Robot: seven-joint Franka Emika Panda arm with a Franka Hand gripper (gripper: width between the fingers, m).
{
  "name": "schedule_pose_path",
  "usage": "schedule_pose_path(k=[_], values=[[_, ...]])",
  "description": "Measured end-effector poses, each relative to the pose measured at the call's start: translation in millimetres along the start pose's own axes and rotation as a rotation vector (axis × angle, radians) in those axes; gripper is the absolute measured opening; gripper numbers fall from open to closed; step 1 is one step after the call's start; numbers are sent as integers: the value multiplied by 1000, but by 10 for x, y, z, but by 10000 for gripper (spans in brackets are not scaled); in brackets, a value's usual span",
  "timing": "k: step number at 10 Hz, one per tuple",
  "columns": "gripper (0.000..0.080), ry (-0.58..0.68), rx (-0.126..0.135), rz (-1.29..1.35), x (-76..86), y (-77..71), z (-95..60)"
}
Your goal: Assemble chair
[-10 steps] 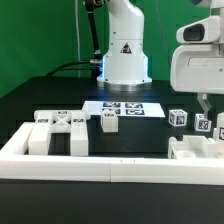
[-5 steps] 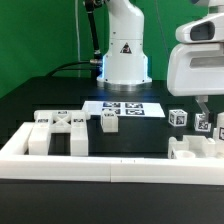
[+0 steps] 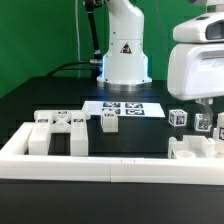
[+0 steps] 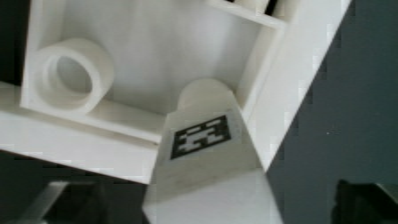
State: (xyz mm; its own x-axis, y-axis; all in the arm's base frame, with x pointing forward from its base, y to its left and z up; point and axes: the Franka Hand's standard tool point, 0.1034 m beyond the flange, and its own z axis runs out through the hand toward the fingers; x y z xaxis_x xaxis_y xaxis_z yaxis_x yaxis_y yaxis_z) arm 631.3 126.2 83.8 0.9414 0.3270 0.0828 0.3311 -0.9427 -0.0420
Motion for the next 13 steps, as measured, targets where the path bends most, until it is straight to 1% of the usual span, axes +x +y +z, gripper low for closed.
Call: schedule_pose_path(k=[1,2,3,6,7,12,13], values=[[521,0,0,1,-1,0,1],[381,0,0,1,-2,0,2],[286,0,0,1,-2,0,2],[287,0,1,24,-2,0,3],[287,1,7,140,-3,3,4],[288,1,12,674,-1,14,14],[289,7,13,819,3,17,17]])
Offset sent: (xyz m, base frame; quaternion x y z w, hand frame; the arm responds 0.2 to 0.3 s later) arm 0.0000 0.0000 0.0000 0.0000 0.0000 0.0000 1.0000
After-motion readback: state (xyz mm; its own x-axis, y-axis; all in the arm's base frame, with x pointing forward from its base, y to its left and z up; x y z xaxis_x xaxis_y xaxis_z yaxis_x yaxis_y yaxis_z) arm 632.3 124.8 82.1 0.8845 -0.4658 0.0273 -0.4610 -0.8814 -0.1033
